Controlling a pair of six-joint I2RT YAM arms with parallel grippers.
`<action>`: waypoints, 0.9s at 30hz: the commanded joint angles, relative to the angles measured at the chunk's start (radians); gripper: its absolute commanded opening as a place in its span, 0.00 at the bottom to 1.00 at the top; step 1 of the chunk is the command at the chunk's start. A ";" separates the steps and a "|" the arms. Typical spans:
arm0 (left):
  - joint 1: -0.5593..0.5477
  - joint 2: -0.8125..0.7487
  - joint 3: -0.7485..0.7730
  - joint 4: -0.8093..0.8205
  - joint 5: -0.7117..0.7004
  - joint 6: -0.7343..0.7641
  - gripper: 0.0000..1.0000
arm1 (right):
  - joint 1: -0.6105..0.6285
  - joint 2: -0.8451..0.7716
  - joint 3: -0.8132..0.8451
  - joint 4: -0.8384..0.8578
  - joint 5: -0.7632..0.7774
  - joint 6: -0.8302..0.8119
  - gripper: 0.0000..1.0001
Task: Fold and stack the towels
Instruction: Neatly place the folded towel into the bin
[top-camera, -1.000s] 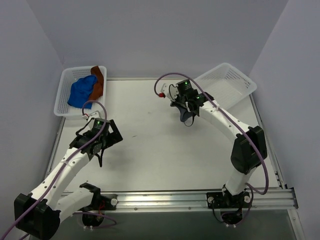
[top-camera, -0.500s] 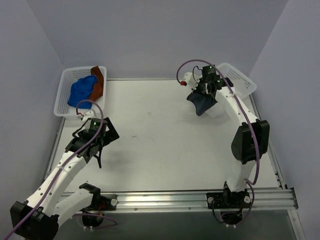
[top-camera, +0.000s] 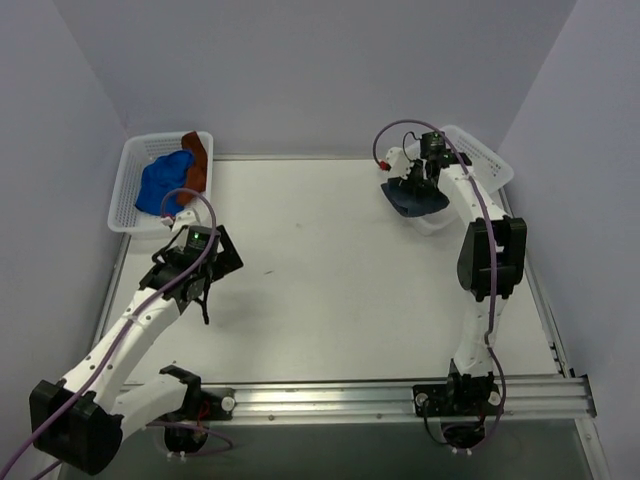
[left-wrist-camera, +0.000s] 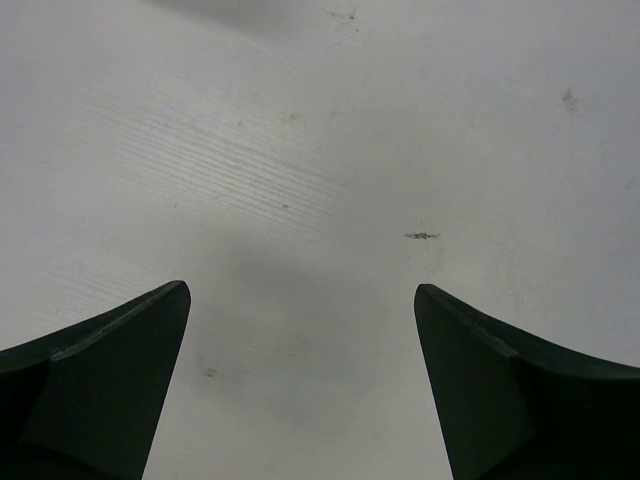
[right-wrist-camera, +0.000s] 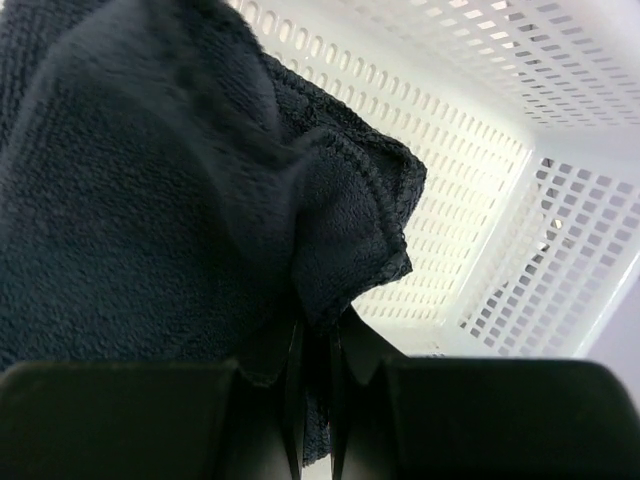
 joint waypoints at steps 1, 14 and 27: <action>0.006 0.015 0.040 0.091 0.020 0.035 0.94 | -0.009 0.023 0.056 -0.011 -0.029 -0.032 0.00; 0.007 0.084 0.047 0.188 0.043 0.071 0.94 | -0.049 0.138 0.123 -0.013 -0.058 -0.080 0.00; 0.006 0.156 0.061 0.233 0.072 0.083 0.94 | -0.066 0.222 0.174 0.009 -0.050 -0.090 0.00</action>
